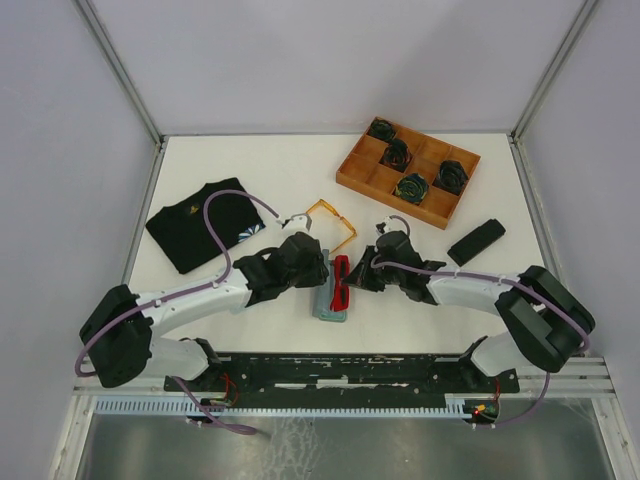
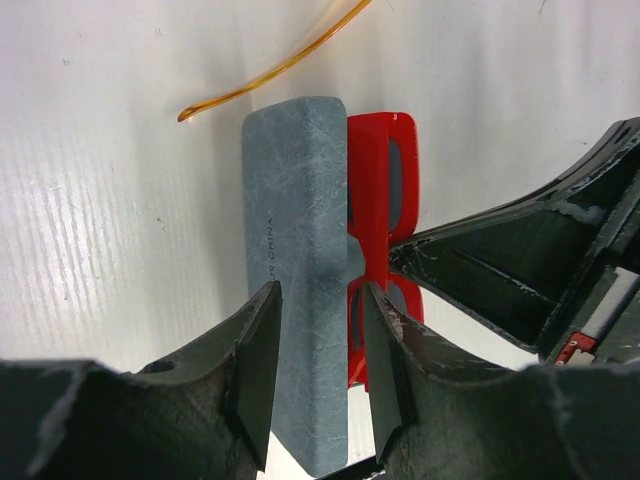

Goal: Organize the sunglasses
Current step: Place the sunglasses in the sunglasses case.

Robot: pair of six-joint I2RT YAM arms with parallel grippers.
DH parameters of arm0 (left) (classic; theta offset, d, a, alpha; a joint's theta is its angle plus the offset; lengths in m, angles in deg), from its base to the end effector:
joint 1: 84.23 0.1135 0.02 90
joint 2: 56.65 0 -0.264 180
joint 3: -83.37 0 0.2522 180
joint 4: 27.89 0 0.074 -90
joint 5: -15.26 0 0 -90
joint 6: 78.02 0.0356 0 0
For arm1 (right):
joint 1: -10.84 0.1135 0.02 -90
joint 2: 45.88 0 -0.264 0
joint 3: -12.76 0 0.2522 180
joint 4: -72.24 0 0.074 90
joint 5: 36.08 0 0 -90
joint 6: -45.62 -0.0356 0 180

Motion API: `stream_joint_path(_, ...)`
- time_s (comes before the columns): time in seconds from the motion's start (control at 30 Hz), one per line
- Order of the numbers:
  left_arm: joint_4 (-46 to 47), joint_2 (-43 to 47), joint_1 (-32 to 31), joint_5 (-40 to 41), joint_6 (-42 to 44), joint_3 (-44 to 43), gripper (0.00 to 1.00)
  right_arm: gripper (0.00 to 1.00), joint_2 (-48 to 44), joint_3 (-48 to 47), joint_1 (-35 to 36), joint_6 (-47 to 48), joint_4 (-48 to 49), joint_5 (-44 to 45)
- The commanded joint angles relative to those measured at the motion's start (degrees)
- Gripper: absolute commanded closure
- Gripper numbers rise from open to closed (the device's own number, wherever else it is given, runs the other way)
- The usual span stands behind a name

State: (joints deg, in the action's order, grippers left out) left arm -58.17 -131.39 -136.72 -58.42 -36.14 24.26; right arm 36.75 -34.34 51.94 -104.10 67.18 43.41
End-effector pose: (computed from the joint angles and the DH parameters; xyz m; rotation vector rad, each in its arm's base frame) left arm 0.1715 -0.2070 0.2226 -0.0475 2.3934 -0.5258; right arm 0.2023 0.1851 0.1578 0.3033 2.5113 1.0441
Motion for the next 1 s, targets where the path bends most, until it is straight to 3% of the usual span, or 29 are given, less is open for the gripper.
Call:
stream_joint_path(0.0,3.2,-1.0,0.3,-1.5,1.4,-0.1,0.56,1.00,0.9,-0.1,0.9,-0.8,5.0,-0.6)
stream_joint_path(0.97,3.4,-2.7,0.2,-3.0,2.1,-0.7,0.60,1.00,6.0,0.1,2.8,-1.4,9.7,0.1)
